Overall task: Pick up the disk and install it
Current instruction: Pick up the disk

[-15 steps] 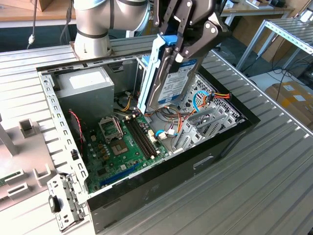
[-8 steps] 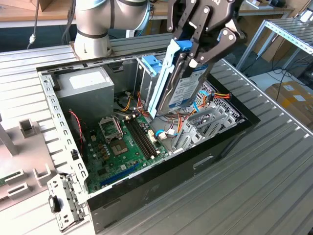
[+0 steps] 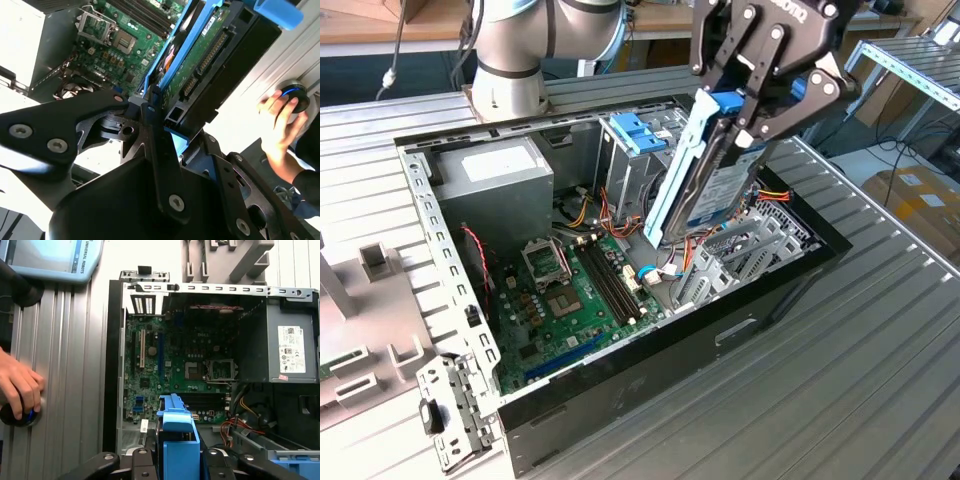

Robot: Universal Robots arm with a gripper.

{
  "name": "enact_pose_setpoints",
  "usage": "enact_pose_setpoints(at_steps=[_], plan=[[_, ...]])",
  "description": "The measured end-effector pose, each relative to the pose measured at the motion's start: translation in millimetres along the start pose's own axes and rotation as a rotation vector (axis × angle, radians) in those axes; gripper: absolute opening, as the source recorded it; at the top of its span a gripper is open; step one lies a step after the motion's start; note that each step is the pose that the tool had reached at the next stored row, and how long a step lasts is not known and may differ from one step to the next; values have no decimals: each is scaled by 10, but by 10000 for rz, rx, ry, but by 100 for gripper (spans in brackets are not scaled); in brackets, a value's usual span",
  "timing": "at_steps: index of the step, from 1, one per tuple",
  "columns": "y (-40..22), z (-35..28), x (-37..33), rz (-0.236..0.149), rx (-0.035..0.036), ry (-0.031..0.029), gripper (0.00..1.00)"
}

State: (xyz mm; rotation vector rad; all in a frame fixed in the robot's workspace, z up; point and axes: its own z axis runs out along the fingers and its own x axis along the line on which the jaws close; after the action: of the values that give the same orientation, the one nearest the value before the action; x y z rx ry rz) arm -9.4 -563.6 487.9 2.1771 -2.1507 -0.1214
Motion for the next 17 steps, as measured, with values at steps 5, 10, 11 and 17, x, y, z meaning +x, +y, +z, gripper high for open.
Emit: enact_pose_setpoints(at_steps=[5, 10, 11, 17], plan=[[-87, -2, 97, -1, -33, -2, 37], [-170, -5, 189, 0, -61, -1, 37], [-203, -6, 216, 0, -70, -1, 37], [-338, -4, 283, -12, -95, -128, 37]])
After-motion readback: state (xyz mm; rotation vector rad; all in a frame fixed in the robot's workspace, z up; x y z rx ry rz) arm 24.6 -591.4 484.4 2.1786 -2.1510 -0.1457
